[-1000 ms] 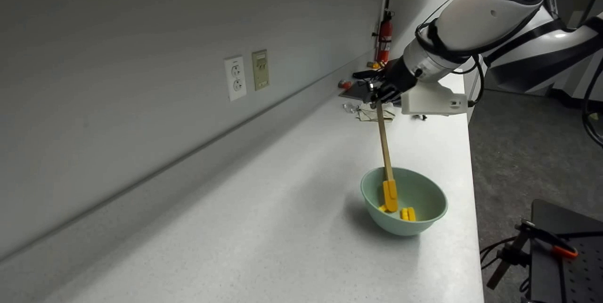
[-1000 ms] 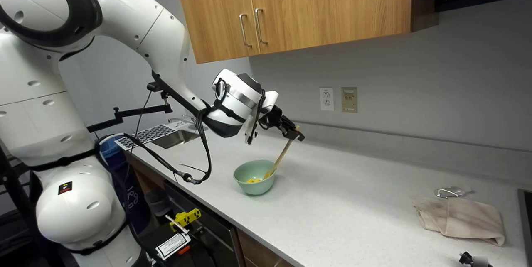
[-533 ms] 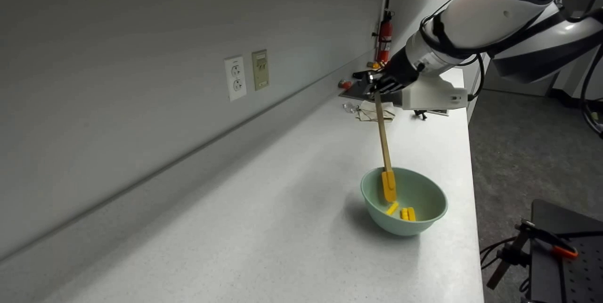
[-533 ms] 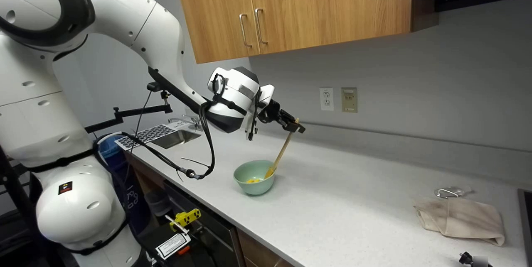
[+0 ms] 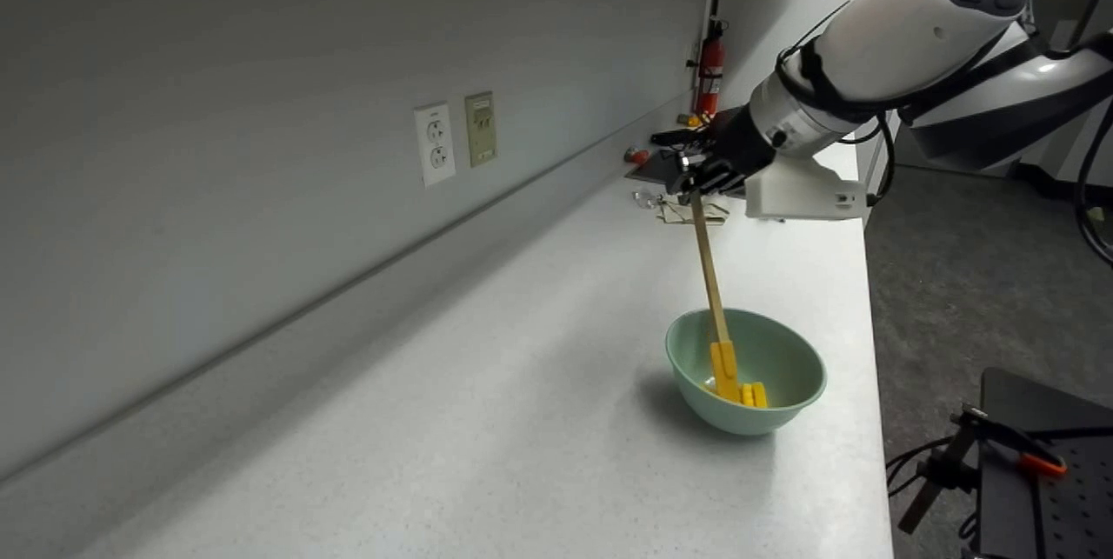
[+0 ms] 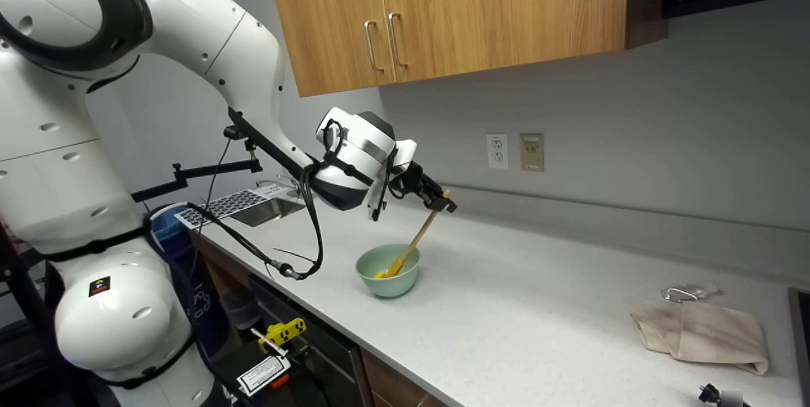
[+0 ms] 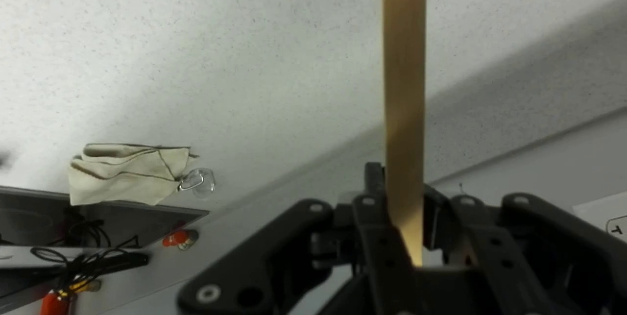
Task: Use the ladle to stir in the bowl
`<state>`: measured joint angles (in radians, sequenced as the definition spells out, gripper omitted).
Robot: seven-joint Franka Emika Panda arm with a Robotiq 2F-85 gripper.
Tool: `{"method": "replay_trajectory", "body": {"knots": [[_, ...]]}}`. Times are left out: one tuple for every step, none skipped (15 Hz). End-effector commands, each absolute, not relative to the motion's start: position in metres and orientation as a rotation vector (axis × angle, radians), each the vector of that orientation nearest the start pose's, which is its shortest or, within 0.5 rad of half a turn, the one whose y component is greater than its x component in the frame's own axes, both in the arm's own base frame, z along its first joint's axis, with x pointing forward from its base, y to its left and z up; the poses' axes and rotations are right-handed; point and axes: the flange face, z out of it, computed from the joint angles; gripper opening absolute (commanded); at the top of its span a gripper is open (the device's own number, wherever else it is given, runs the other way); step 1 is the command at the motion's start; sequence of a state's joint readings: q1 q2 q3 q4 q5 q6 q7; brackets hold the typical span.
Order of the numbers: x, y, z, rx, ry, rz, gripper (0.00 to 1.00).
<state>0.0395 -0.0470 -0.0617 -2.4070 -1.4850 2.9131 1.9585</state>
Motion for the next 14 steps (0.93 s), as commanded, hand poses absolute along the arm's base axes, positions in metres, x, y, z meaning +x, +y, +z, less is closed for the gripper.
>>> {"method": "replay_trajectory", "body": {"knots": [[0.4896, 0.0501, 0.3518, -2.772, 0.863, -1.146, 0.02], [0.4902, 0.0505, 0.3517, -2.769, 0.867, -1.145, 0.02], [0.4909, 0.0504, 0.3532, -2.767, 0.872, -1.16, 0.02], [0.4924, 0.0493, 0.3558, -2.78, 0.872, -1.209, 0.02], [0.4929, 0.0487, 0.3557, -2.786, 0.868, -1.226, 0.02], [0.4937, 0.0498, 0.3561, -2.787, 0.867, -1.248, 0.02], [0.4944, 0.0489, 0.3554, -2.79, 0.865, -1.262, 0.02], [0.4951, 0.0478, 0.3547, -2.793, 0.866, -1.284, 0.02], [0.4958, 0.0468, 0.3556, -2.794, 0.868, -1.315, 0.02], [0.4963, 0.0459, 0.3558, -2.794, 0.871, -1.339, 0.02], [0.4972, 0.045, 0.3567, -2.791, 0.873, -1.369, 0.02], [0.4978, 0.0443, 0.357, -2.79, 0.872, -1.398, 0.02], [0.4984, 0.0436, 0.3572, -2.788, 0.87, -1.425, 0.02], [0.499, 0.043, 0.3572, -2.786, 0.865, -1.451, 0.02]]}}
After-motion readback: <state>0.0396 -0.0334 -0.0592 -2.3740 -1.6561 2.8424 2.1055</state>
